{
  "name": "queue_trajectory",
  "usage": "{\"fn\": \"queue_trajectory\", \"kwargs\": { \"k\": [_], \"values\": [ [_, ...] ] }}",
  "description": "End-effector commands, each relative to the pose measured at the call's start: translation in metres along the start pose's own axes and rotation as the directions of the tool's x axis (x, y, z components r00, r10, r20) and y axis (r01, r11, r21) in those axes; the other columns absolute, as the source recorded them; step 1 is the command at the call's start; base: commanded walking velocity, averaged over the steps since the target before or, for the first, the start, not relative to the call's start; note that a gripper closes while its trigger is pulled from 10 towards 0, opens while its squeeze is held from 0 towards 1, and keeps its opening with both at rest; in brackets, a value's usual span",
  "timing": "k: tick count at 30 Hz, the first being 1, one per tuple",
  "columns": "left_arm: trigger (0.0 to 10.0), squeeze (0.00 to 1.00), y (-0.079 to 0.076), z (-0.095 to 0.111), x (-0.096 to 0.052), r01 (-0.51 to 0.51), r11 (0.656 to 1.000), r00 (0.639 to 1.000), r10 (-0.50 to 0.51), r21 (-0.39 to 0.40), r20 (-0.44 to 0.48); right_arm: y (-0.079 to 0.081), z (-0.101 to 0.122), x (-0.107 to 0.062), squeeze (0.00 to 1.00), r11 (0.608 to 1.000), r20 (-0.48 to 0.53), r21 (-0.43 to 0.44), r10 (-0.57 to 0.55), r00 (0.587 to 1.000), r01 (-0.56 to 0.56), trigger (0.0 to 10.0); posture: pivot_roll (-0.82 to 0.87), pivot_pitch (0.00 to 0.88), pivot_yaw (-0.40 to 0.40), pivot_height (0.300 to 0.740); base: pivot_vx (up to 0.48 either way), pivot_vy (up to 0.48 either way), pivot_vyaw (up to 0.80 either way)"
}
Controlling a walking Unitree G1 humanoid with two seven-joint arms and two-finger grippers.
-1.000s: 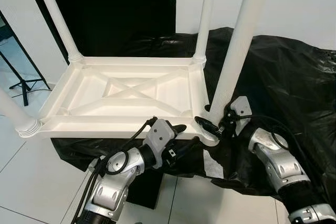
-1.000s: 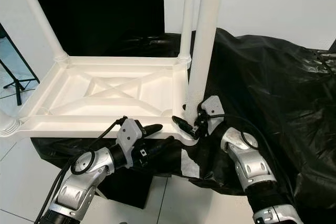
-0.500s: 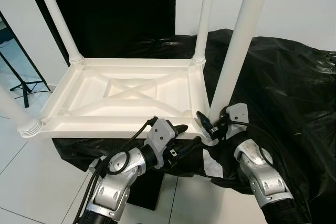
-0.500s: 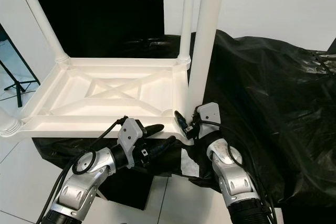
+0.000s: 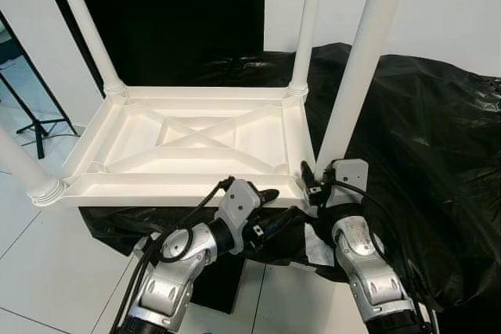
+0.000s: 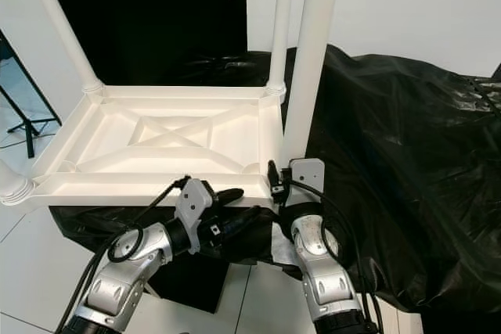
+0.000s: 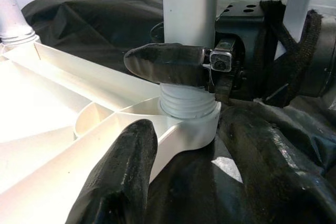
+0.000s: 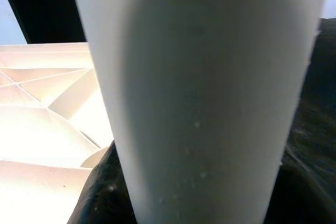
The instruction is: Building children table
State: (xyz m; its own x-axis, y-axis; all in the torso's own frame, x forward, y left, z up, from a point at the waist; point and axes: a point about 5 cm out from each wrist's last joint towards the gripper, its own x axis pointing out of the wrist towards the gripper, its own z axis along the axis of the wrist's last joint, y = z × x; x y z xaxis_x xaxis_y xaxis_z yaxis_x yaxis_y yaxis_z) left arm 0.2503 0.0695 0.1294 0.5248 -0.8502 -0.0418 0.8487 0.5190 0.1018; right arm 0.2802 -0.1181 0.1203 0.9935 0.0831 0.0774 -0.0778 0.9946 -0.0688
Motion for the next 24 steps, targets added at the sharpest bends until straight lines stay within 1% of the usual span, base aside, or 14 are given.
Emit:
{"fn": "queue_trajectory", "kwargs": {
  "k": [1, 4, 5, 6, 8, 11, 13, 14, 15, 18, 21, 22, 23, 24],
  "values": [
    [10.0, 0.00, 0.003, 0.000, -0.001, -0.050, 0.999, 0.999, 0.050, -0.004, -0.004, -0.002, -0.012, -0.006, 0.63, 1.000, -0.054, 0.020, 0.017, 0.998, -0.016, 10.0, -0.03, 0.000, 0.000, 0.740, 0.000, 0.000, 0.00],
    [10.0, 0.00, 0.003, 0.001, -0.001, -0.053, 0.999, 0.999, 0.053, -0.004, -0.003, -0.002, -0.010, -0.005, 0.63, 0.999, -0.043, 0.023, 0.027, 0.999, -0.027, 10.0, -0.03, 0.000, -0.001, 0.740, 0.000, 0.000, 0.00],
    [10.0, 0.00, 0.003, 0.001, -0.001, -0.054, 0.999, 0.999, 0.054, -0.005, -0.003, -0.003, -0.009, -0.005, 1.00, 0.999, -0.039, 0.023, 0.034, 0.999, -0.033, 10.0, -0.02, 0.000, -0.004, 0.740, 0.000, 0.000, 0.00],
    [10.0, 0.00, 0.003, 0.001, -0.001, -0.054, 0.999, 0.999, 0.054, -0.005, -0.003, -0.003, -0.009, -0.005, 1.00, 0.999, -0.039, 0.023, 0.034, 0.999, -0.033, 10.0, -0.02, 0.000, -0.004, 0.740, 0.000, 0.000, 0.00],
    [10.0, 0.00, 0.003, 0.001, -0.002, -0.055, 0.998, 0.998, 0.055, -0.003, -0.005, -0.005, -0.005, -0.005, 1.00, 0.994, -0.009, 0.044, 0.102, 0.995, -0.101, 10.0, -0.02, 0.000, -0.005, 0.740, 0.000, 0.000, 0.00],
    [10.0, 0.00, 0.004, 0.001, -0.003, -0.057, 0.998, 0.998, 0.057, -0.003, -0.007, -0.006, -0.003, -0.006, 1.00, 0.989, 0.003, 0.043, 0.141, 0.990, -0.141, 10.0, -0.02, 0.000, -0.005, 0.740, 0.000, 0.000, 0.00],
    [10.0, 0.00, 0.005, 0.002, -0.003, -0.062, 0.998, 0.998, 0.062, 0.001, -0.007, -0.010, 0.001, -0.007, 1.00, 0.974, 0.030, 0.020, 0.225, 0.974, -0.226, 10.0, -0.02, 0.000, -0.005, 0.740, 0.000, 0.000, 0.00],
    [10.0, 0.00, 0.005, 0.002, -0.003, -0.062, 0.998, 0.998, 0.062, 0.001, -0.007, -0.010, 0.001, -0.007, 1.00, 0.974, 0.030, 0.020, 0.225, 0.974, -0.226, 10.0, -0.02, 0.000, -0.005, 0.740, 0.000, 0.000, 0.00],
    [10.0, 0.00, 0.006, 0.003, -0.003, -0.062, 0.998, 0.998, 0.062, 0.004, -0.003, -0.017, 0.005, -0.007, 0.00, 0.946, 0.041, -0.024, 0.323, 0.946, -0.322, 10.0, -0.02, 0.000, -0.005, 0.740, 0.000, 0.000, 0.00],
    [10.0, 0.00, 0.006, 0.004, -0.002, -0.061, 0.998, 0.998, 0.061, 0.005, -0.001, -0.021, 0.007, -0.007, 0.00, 0.930, 0.041, -0.044, 0.368, 0.929, -0.366, 10.0, -0.02, 0.000, -0.005, 0.740, 0.000, 0.000, 0.00],
    [10.0, 0.00, 0.005, 0.002, -0.004, -0.043, 0.999, 0.999, 0.043, 0.014, -0.013, -0.029, 0.011, -0.003, 0.00, 0.859, 0.015, -0.093, 0.506, 0.862, -0.503, 10.0, -0.02, 0.000, -0.006, 0.740, 0.000, 0.000, 0.00],
    [10.0, 0.00, 0.005, 0.002, -0.004, -0.043, 0.999, 0.999, 0.043, 0.014, -0.013, -0.029, 0.011, -0.003, 0.00, 0.859, 0.015, -0.093, 0.506, 0.862, -0.503, 10.0, -0.02, 0.000, -0.006, 0.740, 0.000, 0.000, 0.00],
    [10.0, 0.00, 0.005, 0.001, -0.006, -0.029, 0.999, 0.999, 0.030, 0.028, -0.030, -0.031, 0.012, -0.001, 0.00, 0.823, -0.005, -0.110, 0.560, 0.829, -0.557, 10.0, -0.02, 0.000, -0.006, 0.740, 0.000, 0.000, 0.00],
    [10.0, 0.00, 0.005, 0.001, -0.006, -0.029, 0.999, 0.999, 0.030, 0.028, -0.030, -0.031, 0.012, -0.001, 0.00, 0.823, -0.005, -0.110, 0.560, 0.829, -0.557, 10.0, -0.02, 0.000, -0.006, 0.740, 0.000, 0.000, 0.00]
  ]
}}
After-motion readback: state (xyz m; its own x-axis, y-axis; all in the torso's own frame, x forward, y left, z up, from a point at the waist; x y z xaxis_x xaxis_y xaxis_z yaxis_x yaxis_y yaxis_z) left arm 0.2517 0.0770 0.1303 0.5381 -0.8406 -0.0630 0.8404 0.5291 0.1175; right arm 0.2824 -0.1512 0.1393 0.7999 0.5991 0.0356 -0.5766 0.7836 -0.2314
